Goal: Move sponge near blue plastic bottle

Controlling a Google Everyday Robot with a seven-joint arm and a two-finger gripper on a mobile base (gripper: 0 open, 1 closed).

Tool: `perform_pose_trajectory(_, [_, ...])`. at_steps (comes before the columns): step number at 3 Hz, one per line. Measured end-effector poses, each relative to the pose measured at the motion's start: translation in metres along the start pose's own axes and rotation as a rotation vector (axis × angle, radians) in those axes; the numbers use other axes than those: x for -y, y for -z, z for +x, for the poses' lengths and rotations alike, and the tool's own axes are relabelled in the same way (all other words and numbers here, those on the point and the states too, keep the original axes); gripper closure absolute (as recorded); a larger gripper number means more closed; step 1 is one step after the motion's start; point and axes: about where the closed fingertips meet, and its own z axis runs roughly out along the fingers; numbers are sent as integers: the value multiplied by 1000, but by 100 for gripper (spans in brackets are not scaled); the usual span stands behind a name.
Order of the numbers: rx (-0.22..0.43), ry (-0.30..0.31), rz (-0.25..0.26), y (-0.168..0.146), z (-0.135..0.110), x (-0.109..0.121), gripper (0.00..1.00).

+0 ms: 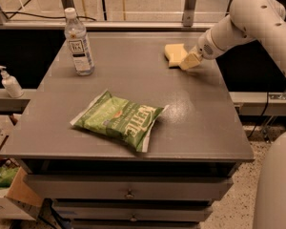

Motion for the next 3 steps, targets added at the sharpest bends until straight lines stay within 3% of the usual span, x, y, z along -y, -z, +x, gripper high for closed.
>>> perform_pose_trajectory(1, [2,8,-20,1,-4,-8,87])
perform_pose_trajectory(2, [23,46,-53,10,-20,-24,100])
perform_pose_trajectory(3, [43,113,-97,17,-42,-53,100])
